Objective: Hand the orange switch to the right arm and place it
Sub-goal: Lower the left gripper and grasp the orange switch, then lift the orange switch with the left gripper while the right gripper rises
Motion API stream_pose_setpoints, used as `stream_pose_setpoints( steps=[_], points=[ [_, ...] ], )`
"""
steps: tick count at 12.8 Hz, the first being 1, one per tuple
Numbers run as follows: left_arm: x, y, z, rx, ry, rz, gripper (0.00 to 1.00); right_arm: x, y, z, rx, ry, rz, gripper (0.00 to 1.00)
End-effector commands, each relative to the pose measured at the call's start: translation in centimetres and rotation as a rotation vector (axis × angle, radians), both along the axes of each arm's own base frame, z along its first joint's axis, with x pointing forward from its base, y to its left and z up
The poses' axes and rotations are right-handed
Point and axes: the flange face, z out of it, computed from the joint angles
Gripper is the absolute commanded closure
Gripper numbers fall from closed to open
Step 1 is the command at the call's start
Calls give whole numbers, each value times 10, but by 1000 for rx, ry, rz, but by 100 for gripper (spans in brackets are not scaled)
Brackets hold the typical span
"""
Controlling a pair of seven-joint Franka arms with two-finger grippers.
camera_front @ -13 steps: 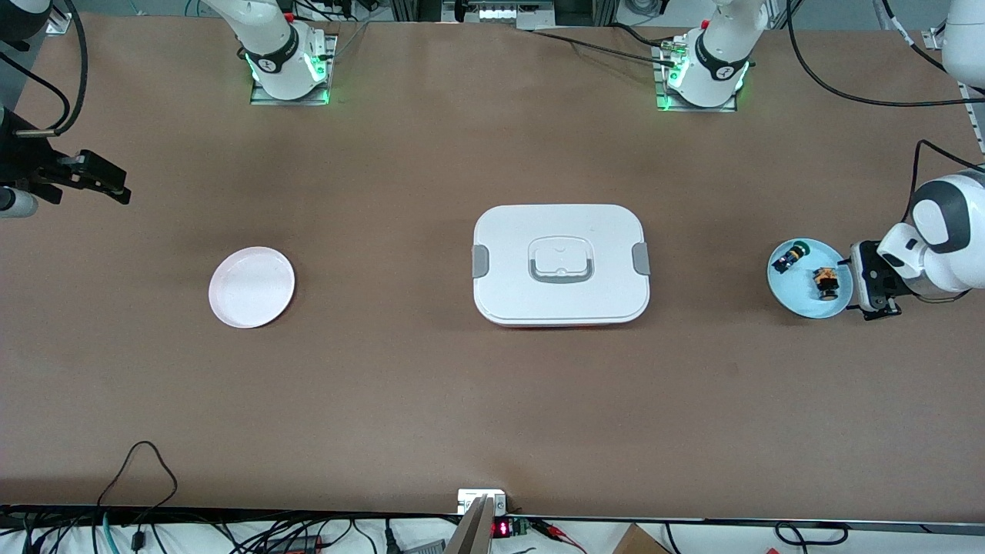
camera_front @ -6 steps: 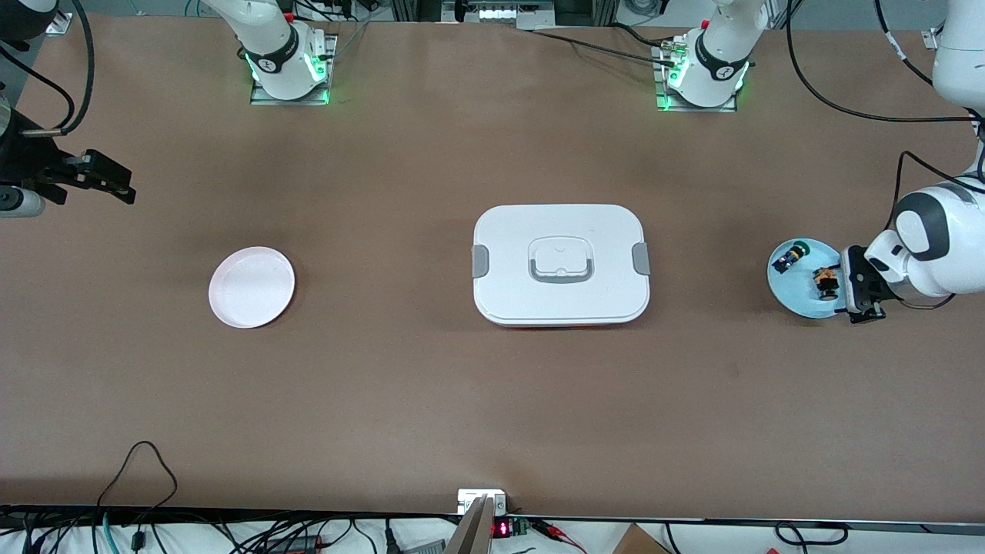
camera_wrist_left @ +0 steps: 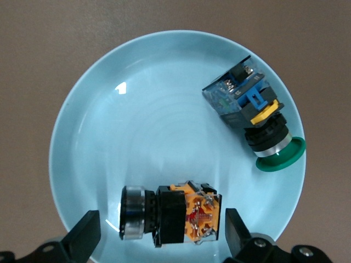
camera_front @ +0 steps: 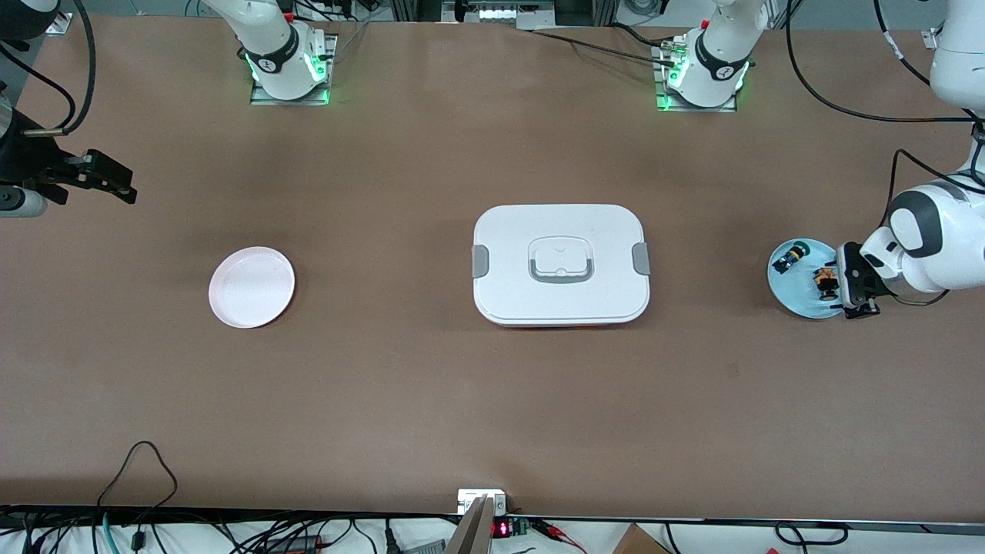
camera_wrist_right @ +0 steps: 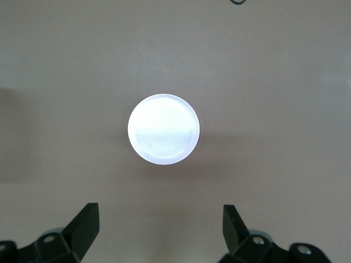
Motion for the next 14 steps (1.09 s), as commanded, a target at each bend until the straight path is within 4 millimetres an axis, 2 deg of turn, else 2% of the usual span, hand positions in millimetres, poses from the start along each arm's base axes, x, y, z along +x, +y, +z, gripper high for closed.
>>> stream_pose_setpoints(
  steps=[1,5,6,8,10,11,12,14],
  points=[
    [-7,4,2,-4,-4,-49,0,2,0,4,6,5,14,0],
    [-9,4,-2,-4,-7,-47,1,3,2,4,13,-6,2,0],
    [-8,3,-1,-4,-11,-54,10,3,3,4,14,-6,3,0],
    [-7,1,0,-9,-15,-79,48,4,12,3,14,-4,20,0],
    [-2,0,5,-16,-33,-139,75,6,33,-3,4,6,59,0],
    [-1,1,9,-18,-42,-138,96,7,45,-8,-3,17,81,0],
    [1,1,12,-16,-48,-135,100,8,48,-10,-4,20,85,0],
    [10,0,29,-39,-88,-95,100,8,44,-9,-1,18,73,0]
  ],
)
